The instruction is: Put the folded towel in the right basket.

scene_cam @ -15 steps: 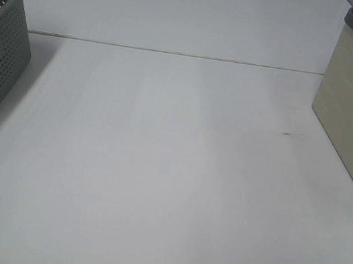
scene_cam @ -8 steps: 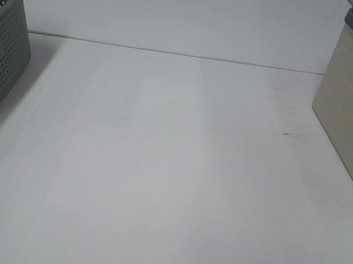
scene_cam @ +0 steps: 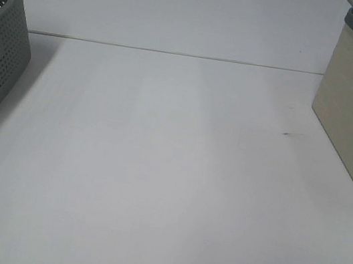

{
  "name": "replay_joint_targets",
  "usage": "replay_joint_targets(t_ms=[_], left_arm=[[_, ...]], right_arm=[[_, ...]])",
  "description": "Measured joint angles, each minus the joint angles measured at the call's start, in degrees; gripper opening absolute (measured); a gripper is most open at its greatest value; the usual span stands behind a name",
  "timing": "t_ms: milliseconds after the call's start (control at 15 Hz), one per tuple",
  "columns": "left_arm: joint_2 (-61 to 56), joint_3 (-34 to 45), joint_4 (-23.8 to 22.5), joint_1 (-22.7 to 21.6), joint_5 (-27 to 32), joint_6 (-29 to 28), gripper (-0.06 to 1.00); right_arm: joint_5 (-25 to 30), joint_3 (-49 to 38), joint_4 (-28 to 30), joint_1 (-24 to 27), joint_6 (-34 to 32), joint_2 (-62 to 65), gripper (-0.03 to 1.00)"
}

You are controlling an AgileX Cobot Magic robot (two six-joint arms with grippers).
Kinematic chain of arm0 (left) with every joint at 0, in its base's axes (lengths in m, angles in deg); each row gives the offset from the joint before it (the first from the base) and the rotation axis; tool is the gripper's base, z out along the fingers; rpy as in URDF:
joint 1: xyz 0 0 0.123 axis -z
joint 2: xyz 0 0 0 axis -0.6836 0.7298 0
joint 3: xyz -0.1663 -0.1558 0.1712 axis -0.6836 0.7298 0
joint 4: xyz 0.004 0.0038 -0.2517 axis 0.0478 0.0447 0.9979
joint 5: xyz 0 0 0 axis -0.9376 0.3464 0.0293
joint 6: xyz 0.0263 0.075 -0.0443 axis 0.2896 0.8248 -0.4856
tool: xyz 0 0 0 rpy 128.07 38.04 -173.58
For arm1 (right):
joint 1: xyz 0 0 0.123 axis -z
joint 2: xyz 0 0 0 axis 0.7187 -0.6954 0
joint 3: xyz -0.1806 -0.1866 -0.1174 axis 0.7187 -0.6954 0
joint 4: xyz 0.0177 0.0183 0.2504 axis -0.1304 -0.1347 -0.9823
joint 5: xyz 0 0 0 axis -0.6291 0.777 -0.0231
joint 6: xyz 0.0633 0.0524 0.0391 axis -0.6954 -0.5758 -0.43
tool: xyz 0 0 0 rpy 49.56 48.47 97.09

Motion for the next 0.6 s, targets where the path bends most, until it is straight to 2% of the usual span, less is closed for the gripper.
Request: replay_joint_targets(t_ms=[600], left_arm=[[0.0, 0.0, 0.0, 0.0, 0.0, 0.0, 0.98]], right_arm=[[-0.2, 0.0, -0.1, 0.0, 0.0, 0.0, 0.96]])
